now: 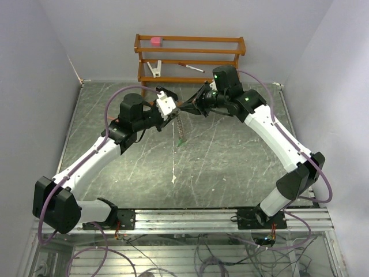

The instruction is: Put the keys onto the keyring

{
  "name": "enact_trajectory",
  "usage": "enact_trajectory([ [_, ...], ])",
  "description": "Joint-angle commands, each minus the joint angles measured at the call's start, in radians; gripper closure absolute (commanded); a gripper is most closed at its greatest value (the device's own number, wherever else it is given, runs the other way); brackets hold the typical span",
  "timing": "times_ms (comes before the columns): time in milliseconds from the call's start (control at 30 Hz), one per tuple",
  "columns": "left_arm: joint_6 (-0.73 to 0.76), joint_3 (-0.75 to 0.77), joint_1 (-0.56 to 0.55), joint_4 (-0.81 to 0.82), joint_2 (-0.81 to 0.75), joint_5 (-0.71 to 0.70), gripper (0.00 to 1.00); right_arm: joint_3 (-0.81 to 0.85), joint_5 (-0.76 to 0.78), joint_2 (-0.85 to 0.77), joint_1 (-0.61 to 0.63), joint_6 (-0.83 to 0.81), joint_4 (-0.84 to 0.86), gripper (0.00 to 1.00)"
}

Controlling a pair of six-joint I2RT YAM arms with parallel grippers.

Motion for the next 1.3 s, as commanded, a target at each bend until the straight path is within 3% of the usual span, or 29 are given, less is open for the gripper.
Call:
enact_trajectory([
  [0, 0.114, -0.002, 0.009, 0.049, 0.002, 0.003, 0.75, -0.009, -0.034, -0.061, -0.021, 0.038, 0.029, 1.0],
  [133, 0.149, 0.021, 0.015, 0.023, 0.016, 0.018, 0.69, -0.08, -0.027, -0.104, -0.044, 0.102, 0.067, 1.0],
  [200, 0.17, 0.031, 0.018, 0.0, 0.013, 0.023, 0.56, -0.115, -0.031, -0.128, -0.055, 0.133, 0.103, 1.0],
  [333, 0.205, 0.034, 0.028, -0.016, -0.017, 0.013, 0.42, -0.14, -0.023, -0.139, -0.063, 0.165, 0.121, 1.0],
  [700, 0.142, 0.148, 0.028, 0.024, -0.043, 0.157, 0.44, -0.135, -0.012, -0.123, -0.061, 0.183, 0.13, 1.0],
  [833, 0.155, 0.174, 0.017, -0.017, -0.04, 0.254, 0.44, -0.135, -0.012, -0.114, -0.061, 0.192, 0.141, 1.0],
  [1267, 0.251, 0.222, 0.002, -0.165, -0.023, 0.317, 0.46, -0.135, 0.006, -0.108, -0.058, 0.185, 0.142, 1.0],
])
